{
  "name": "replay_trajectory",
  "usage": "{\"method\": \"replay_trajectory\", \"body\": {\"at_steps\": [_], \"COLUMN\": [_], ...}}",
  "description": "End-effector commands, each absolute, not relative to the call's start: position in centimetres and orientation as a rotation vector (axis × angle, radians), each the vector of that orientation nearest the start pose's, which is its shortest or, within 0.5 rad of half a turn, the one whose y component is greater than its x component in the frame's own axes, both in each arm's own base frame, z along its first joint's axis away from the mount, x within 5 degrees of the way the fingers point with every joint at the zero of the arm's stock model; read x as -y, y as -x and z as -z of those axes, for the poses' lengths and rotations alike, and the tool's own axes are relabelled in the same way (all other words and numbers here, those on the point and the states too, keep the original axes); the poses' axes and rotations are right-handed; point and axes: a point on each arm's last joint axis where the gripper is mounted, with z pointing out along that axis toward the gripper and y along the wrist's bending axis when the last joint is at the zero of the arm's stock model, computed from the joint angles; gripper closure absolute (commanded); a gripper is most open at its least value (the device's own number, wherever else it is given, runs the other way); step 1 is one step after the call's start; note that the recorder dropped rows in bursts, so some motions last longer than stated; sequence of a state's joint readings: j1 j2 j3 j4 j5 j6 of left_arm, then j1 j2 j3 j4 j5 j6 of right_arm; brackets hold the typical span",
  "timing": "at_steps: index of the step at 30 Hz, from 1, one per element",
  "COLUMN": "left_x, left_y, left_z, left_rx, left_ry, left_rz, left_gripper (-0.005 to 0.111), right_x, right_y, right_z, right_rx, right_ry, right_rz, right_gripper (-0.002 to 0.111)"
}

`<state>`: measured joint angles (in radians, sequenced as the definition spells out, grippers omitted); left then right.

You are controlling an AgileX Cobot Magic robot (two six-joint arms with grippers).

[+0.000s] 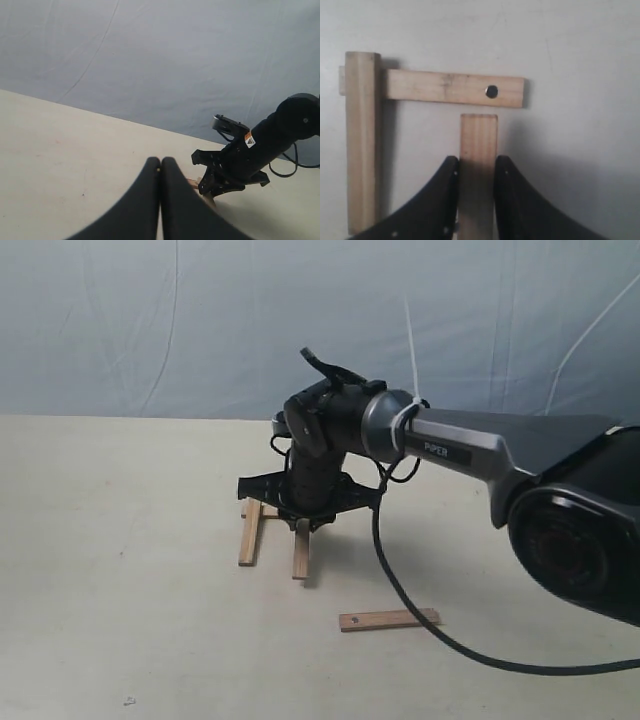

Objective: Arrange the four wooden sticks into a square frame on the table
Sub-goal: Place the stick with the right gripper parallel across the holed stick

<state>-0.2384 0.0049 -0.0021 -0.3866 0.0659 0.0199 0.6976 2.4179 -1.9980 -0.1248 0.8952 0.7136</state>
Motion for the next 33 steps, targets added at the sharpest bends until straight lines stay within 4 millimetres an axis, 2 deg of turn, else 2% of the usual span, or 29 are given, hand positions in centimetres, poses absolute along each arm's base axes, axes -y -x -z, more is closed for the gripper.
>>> {"method": "replay_trajectory", "body": {"at_steps": [1,8,19,23,26,29,33], "left_x": [1.6,1.6,1.6,1.6,1.6,1.6,1.6], "left_y": [-5.4,-5.4,-5.4,-5.4,-5.4,-5.4,-5.4], "left_z": [-20.7,-20.7,-20.8,-20.8,-20.8,-20.8,-20.8], "left_rx": [-1.566,-1.566,-1.564,-1.564,-1.564,-1.564,-1.564], "left_ry": [0.087,0.087,0.087,0.087,0.086,0.086,0.084], "left_rz": [0.504,0.504,0.504,0.504,0.502,0.502,0.501], "left_gripper": [0.107,0.107,0.107,0.107,0.107,0.107,0.107], "right_x": [-32.0,-31.3,-31.2,-30.6,-29.3,-27.1,-24.1], "right_y": [-40.8,-42.1,-42.5,-42.5,-42.2,-41.6,-40.2], "right_z": [-13.2,-12.3,-12.8,-15.8,-19.1,-21.5,-22.9], "right_rx": [-2.785,-2.800,-2.773,-2.742,-2.747,-2.798,-2.822], "right_ry": [0.071,0.046,0.066,0.143,0.249,0.346,0.358], "right_rz": [-0.159,-0.110,-0.130,-0.140,-0.121,-0.040,0.000], "right_gripper": [0.108,0.108,0.108,0.108,0.109,0.109,0.109]}}
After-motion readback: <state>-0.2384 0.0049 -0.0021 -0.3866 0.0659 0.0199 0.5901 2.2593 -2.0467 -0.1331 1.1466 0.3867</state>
